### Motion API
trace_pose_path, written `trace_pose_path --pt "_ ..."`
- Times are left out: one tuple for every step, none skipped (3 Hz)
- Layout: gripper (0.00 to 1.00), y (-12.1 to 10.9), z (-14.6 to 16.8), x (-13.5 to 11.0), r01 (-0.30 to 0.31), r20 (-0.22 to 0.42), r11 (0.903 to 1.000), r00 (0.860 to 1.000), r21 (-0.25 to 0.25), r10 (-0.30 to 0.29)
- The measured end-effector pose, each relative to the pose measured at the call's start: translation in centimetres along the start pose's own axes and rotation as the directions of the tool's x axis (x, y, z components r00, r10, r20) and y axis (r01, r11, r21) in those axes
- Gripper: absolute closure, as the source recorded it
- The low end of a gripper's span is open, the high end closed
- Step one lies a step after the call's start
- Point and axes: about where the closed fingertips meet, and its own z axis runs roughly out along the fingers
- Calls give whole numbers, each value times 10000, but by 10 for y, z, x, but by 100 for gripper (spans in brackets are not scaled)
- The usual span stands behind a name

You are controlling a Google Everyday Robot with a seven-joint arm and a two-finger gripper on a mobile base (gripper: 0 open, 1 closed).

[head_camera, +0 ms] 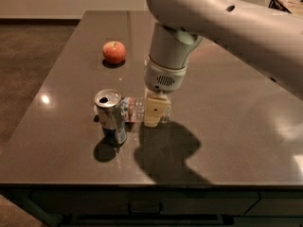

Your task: Move water bottle near redbull can

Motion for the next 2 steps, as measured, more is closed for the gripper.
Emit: trace_pose_path --pt "0 0 1 -1 15 5 10000 10000 7 -15" --pt "0 0 1 -1 15 5 10000 10000 7 -15"
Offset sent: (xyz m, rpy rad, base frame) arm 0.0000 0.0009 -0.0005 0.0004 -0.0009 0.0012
